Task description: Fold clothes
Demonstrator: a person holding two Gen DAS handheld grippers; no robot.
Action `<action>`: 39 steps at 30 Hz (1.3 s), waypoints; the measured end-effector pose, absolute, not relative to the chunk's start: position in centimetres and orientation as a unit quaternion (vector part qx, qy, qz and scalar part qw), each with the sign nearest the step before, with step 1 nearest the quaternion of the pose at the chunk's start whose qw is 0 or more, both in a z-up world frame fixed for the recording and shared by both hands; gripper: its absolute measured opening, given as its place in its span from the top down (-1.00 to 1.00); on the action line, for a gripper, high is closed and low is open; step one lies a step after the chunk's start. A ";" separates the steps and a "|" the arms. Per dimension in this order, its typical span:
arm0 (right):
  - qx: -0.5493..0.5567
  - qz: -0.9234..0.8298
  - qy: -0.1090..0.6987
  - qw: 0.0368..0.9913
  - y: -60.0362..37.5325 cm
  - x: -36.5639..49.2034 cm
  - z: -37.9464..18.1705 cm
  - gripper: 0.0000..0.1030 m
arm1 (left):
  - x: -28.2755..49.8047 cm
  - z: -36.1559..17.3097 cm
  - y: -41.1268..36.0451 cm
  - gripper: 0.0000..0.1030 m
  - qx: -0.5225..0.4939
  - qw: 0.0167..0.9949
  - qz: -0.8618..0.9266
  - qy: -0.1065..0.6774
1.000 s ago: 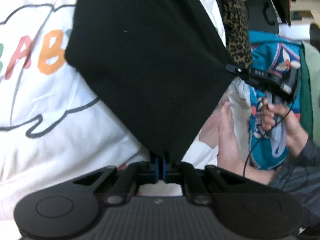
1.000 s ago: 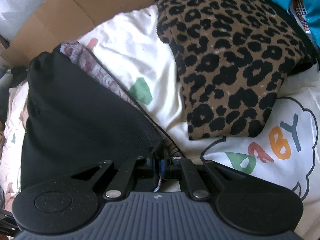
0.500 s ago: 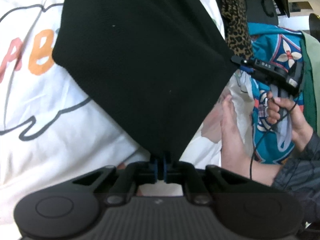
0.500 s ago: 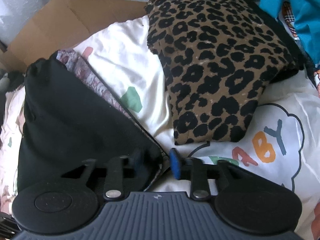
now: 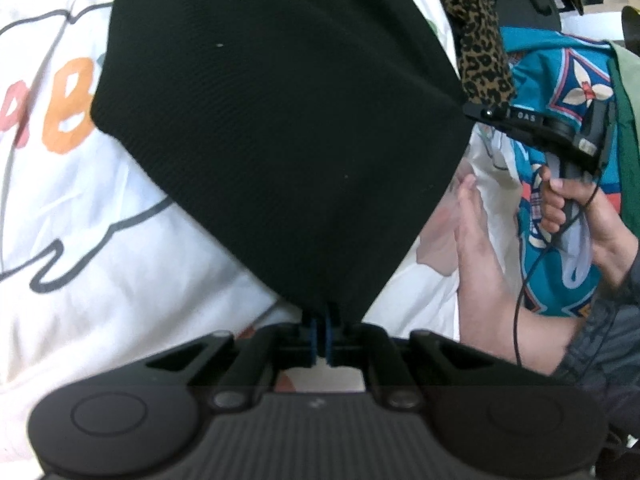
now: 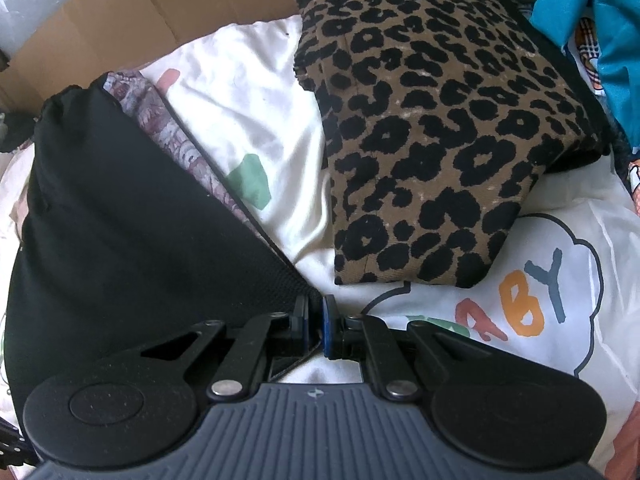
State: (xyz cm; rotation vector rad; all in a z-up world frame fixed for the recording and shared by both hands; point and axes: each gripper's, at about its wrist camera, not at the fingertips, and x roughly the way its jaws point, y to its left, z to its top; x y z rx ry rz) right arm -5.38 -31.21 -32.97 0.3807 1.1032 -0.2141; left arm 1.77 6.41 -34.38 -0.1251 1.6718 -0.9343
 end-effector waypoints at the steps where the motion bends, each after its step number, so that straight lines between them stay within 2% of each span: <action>1: 0.180 -0.105 0.522 0.827 -31.3 -5.3 -32.9 0.84 | 2.0 -34.5 6.4 0.77 -0.051 0.571 -0.396 0.717; 4: 0.174 -0.107 0.516 0.832 -31.2 -5.4 -31.8 0.71 | 2.5 -33.6 6.7 0.70 -0.032 0.582 -0.392 0.712; 7: 0.158 -0.096 0.499 0.847 -31.1 -5.7 -30.0 0.68 | 3.4 -32.1 6.7 0.44 0.009 0.593 -0.386 0.706; 11: 0.181 -0.071 0.477 0.857 -31.3 -5.7 -28.1 0.63 | 5.3 -30.3 6.6 0.35 0.034 0.607 -0.367 0.705; 13: 0.187 -0.059 0.467 0.862 -31.0 -5.6 -27.5 0.53 | 5.8 -29.2 6.4 0.35 0.056 0.622 -0.359 0.693; 15: 0.193 -0.047 0.455 0.868 -30.7 -5.7 -27.1 0.31 | 6.1 -28.4 6.2 0.35 0.081 0.635 -0.348 0.685; 17: 0.201 -0.038 0.443 0.873 -30.4 -5.8 -26.8 0.24 | 6.1 -27.8 6.2 0.35 0.104 0.648 -0.343 0.672; 22: 0.229 -0.026 0.425 0.875 -29.8 -6.0 -27.7 0.24 | 6.2 -27.4 6.7 0.35 0.143 0.676 -0.320 0.648; 26: 0.242 -0.023 0.414 0.877 -29.8 -5.7 -28.4 0.24 | 6.9 -27.6 7.7 0.25 0.156 0.710 -0.287 0.624; 30: 0.216 -0.030 0.404 0.888 -29.5 -6.1 -28.6 0.24 | 8.4 -28.7 9.0 0.25 0.144 0.735 -0.246 0.616; 33: 0.245 -0.035 0.387 0.888 -29.9 -7.3 -29.0 0.21 | 10.0 -28.9 9.8 0.25 0.149 0.755 -0.211 0.602; 39: 0.245 -0.024 0.389 0.888 -29.7 -6.9 -29.6 0.21 | 15.1 -26.5 9.2 0.24 0.112 0.782 -0.148 0.595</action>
